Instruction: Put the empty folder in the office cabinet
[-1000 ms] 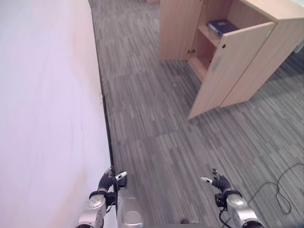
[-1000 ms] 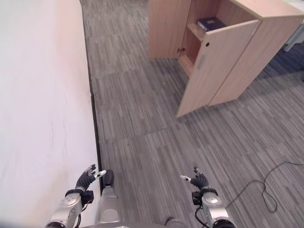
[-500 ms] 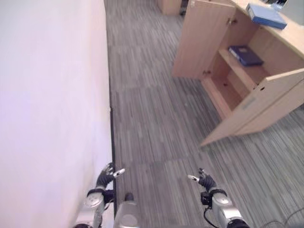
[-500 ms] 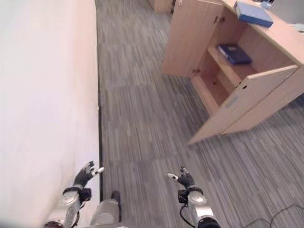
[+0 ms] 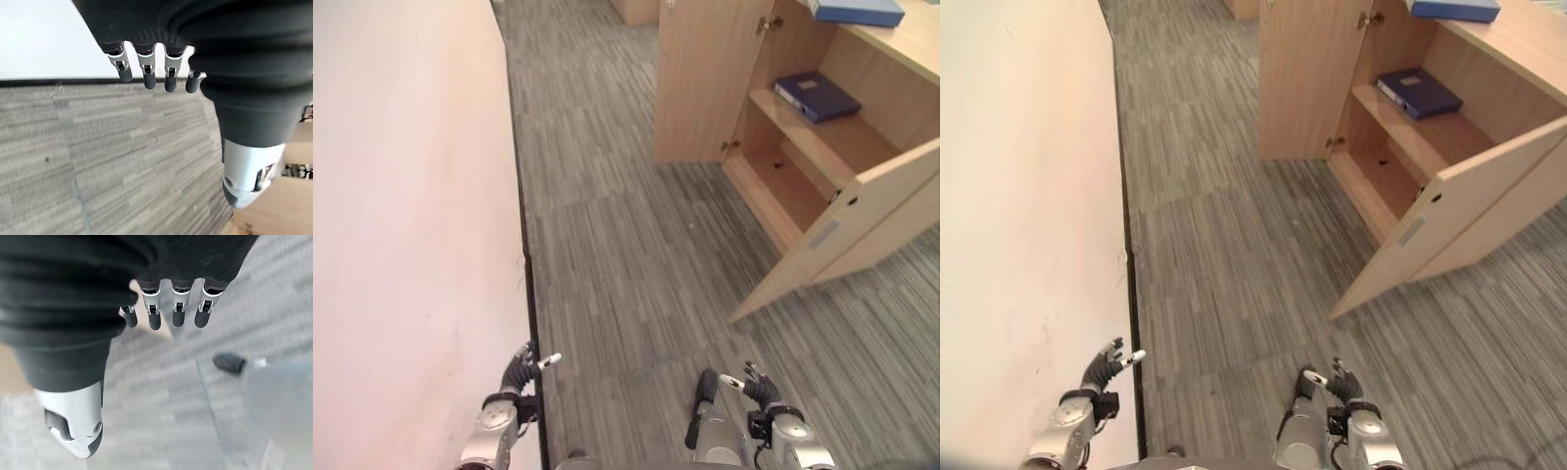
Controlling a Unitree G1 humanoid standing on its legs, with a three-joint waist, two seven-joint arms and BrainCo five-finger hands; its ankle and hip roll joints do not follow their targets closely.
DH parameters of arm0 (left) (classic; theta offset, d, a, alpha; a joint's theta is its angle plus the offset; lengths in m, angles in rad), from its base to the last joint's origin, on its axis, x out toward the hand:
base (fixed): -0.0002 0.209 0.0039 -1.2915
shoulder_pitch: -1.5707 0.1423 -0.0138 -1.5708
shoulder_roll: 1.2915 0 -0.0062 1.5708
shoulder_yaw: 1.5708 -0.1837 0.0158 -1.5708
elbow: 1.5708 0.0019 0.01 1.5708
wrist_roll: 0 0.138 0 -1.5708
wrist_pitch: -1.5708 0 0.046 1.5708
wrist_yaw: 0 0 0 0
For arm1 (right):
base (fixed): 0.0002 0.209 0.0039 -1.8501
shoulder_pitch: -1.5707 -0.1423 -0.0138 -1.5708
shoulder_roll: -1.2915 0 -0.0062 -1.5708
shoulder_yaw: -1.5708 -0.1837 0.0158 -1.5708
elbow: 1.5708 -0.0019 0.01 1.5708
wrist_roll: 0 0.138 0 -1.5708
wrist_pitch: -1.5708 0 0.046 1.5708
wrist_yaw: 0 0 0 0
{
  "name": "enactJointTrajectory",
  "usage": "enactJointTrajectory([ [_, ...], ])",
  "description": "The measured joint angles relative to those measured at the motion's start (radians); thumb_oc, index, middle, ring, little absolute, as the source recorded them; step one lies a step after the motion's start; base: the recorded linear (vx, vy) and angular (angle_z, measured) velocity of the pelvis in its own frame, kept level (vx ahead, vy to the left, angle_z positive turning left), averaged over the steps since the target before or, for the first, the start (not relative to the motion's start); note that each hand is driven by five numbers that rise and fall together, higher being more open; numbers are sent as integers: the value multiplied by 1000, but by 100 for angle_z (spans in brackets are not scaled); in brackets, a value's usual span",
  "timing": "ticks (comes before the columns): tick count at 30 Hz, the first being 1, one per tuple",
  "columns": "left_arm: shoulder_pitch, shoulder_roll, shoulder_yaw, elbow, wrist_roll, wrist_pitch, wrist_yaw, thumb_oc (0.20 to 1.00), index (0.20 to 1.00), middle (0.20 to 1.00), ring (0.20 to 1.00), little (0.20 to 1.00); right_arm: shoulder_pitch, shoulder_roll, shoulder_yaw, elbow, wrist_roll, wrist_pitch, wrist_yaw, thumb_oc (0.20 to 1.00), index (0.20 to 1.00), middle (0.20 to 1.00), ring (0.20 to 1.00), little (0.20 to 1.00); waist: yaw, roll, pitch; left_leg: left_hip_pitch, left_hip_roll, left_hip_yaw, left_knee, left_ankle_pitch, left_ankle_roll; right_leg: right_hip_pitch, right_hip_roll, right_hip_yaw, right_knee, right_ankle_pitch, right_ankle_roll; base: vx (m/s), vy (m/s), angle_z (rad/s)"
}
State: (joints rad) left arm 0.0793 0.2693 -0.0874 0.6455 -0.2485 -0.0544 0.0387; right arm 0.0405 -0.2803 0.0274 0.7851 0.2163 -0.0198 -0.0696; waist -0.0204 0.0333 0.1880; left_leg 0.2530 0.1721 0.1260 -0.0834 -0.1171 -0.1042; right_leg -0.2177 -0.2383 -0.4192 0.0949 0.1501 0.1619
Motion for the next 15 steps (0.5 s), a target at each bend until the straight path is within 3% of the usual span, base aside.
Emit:
enactJointTrajectory([
  [1, -1, 3, -1, -27, 0, -1, -4, 1000, 1000, 1000, 1000, 1000, -6, -10, -27, 0, 0, 0, -1, 1000, 1000, 1000, 1000, 1000, -4, 25, -11, 8, 10, 64, 1, -1, 10, 6, 15, -48, 26, -15, -25, 507, 0, 14],
  [2, -8, 2, -1, -30, 0, -1, -7, 1000, 1000, 1000, 1000, 1000, -4, -16, -34, 0, 0, 0, -1, 1000, 1000, 1000, 1000, 1000, -3, 27, -10, 13, 16, 61, 7, 5, 13, 11, 26, -59, 42, -32, -51, 385, 14, 15],
  [4, -29, 1, -5, -30, 0, -1, -10, 1000, 1000, 1000, 1000, 1000, -7, -18, -47, 0, 0, -1, -1, 1000, 1000, 1000, 1000, 1000, -5, 21, -10, 17, 18, 56, 35, 30, -16, 13, 17, -54, 92, -60, -84, 282, -21, 4],
  [9, -31, 12, -10, -27, 0, -1, -9, 1000, 1000, 1000, 1000, 1000, -7, -15, -34, 0, 1, -2, 3, 1000, 1000, 1000, 1000, 1000, -42, 46, -27, 30, 28, 39, 78, 49, -49, 39, 15, -45, 113, -90, -83, 301, -96, -5],
  [10, -30, 14, -9, -27, 0, 0, -9, 1000, 1000, 1000, 1000, 1000, -2, -15, -30, 0, 1, -2, 4, 1000, 1000, 1000, 1000, 1000, -53, 49, -28, 30, 27, 32, 95, 62, -71, 48, 16, -45, 112, -94, -85, 186, -152, -7],
  [11, -30, 19, -10, -28, -1, 0, -10, 1000, 1000, 1000, 1000, 1000, 4, -15, -30, 5, 4, -3, 3, 1000, 1000, 1000, 1000, 1000, -57, 49, -32, -5, 27, 32, 188, 65, -83, 63, 19, -45, 101, -111, -86, 207, -216, -14],
  [12, -31, 21, -10, -26, -2, -1, -9, 1000, 1000, 1000, 1000, 1000, 3, -14, -31, 11, 11, -2, 3, 1000, 1000, 1000, 1000, 1000, -57, 41, -31, -48, 32, 35, 288, 62, -98, 68, 17, -31, 95, -101, -110, 117, -165, -25],
  [15, -35, 13, -26, -19, -6, 0, -7, 1000, 1000, 1000, 1000, 1000, 17, -17, -73, 11, 44, -12, -1, 1000, 1000, 1000, 1000, 1000, -51, 42, -23, -195, 49, -24, 600, 155, -183, 123, 34, -25, 43, -112, -143, 182, -77, -39],
])
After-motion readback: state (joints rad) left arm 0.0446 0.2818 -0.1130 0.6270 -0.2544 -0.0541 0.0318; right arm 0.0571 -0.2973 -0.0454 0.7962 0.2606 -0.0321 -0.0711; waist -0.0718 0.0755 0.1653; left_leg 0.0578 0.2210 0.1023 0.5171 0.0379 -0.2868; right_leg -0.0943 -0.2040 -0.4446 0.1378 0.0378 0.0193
